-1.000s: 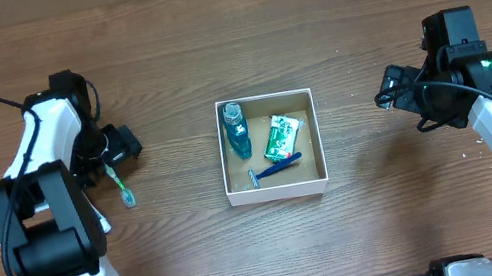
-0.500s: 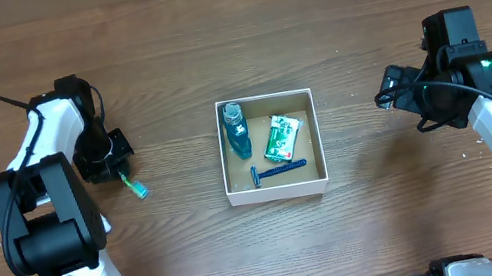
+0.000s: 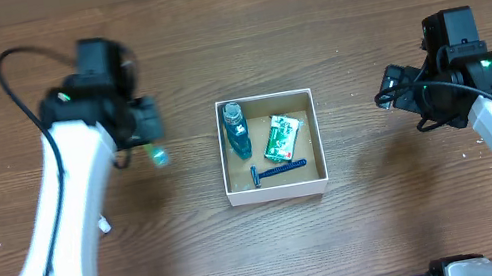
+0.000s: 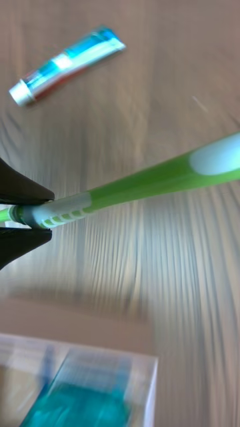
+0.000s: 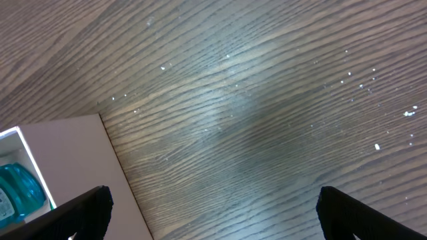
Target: Pack container
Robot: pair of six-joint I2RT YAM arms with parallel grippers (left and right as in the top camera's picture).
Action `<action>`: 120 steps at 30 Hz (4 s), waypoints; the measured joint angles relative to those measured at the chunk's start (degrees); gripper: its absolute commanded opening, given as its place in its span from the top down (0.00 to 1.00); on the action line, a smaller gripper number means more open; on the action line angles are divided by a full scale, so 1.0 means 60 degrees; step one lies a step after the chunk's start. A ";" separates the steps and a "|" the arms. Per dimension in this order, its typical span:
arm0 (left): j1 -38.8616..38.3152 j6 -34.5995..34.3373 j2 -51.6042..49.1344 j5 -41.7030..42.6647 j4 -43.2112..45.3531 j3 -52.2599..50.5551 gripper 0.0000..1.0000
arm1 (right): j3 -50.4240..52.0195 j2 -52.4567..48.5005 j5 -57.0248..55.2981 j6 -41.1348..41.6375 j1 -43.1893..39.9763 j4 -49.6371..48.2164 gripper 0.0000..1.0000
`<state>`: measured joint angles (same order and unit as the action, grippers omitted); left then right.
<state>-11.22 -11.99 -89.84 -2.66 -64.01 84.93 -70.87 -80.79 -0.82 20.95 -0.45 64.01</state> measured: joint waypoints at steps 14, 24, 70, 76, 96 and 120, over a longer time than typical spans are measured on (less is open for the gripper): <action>-0.5676 0.2812 -0.0933 -0.0754 0.0659 0.0044 0.96 | 0.0000 0.0000 0.0095 0.0284 -0.0769 0.0000 0.00; -0.5606 0.2878 -0.2892 -0.0845 0.1177 0.0029 0.69 | 0.0000 0.0000 0.0514 0.0430 -0.1996 0.0193 0.00; 0.5351 -0.1712 -0.2601 -0.0353 0.2856 -0.3781 0.86 | 0.0011 0.0000 0.0572 0.0437 -0.1996 0.0186 0.00; 0.5351 -0.1683 -0.2612 -0.0215 0.2295 -0.3654 0.96 | 0.0011 0.0000 0.0568 0.0433 -0.2000 0.0186 0.00; -0.3534 0.3759 0.1104 0.1596 0.1803 -0.0521 0.96 | 0.0011 0.0000 0.0568 0.0441 -0.1996 0.0087 0.00; -0.4291 0.2747 -0.0619 -0.0211 -0.0470 0.1869 0.37 | 0.0011 0.0000 0.0565 0.0353 -0.1807 -0.0018 0.00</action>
<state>-36.97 4.49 -93.56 -3.92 -66.83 96.14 -70.81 -80.79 2.57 23.07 -11.29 63.90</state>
